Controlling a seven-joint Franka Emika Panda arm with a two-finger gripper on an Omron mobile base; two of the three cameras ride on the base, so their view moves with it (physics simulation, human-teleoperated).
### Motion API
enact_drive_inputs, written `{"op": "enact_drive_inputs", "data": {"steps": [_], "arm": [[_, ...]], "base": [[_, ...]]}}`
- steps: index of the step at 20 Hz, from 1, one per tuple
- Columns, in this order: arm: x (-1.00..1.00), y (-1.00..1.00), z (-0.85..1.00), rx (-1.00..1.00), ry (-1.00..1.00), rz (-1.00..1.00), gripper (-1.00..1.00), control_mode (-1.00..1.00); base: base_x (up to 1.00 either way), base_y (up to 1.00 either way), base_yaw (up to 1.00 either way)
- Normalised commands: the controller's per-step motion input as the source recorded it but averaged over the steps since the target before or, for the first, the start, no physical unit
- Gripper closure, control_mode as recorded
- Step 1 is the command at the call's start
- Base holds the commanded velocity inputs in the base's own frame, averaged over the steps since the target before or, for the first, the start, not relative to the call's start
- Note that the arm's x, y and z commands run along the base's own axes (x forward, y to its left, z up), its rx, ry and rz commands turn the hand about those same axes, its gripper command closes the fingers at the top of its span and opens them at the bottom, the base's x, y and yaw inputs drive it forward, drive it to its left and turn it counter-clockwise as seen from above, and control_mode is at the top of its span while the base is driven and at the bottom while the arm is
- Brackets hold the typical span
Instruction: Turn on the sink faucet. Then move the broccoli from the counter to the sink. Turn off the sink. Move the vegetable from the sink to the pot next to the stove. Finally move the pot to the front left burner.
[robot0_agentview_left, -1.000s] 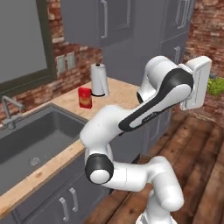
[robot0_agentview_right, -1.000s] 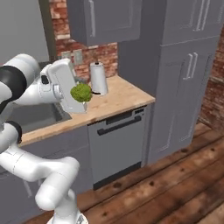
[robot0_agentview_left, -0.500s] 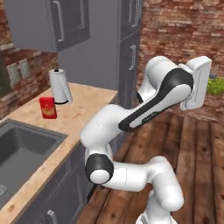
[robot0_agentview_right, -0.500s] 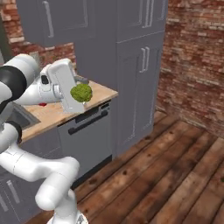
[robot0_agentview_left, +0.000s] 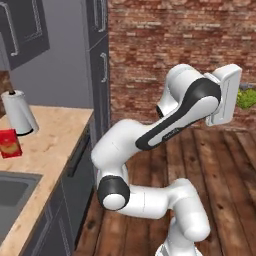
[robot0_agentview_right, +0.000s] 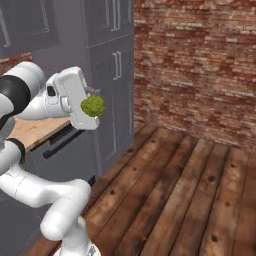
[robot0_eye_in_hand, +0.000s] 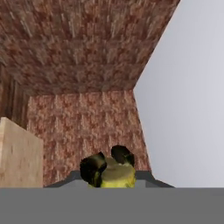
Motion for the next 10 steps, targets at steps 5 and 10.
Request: {"op": "enact_drive_inputs", "data": {"steps": [5, 10], "arm": [[0.0, 0.0, 0.0, 0.0, 0.0, 0.0, 1.0, 1.0], [0.0, 0.0, 0.0, 0.0, 0.0, 0.0, 1.0, 1.0]], "base": [[-0.05, 0.0, -0.46], [-0.06, -0.06, -0.46]]}}
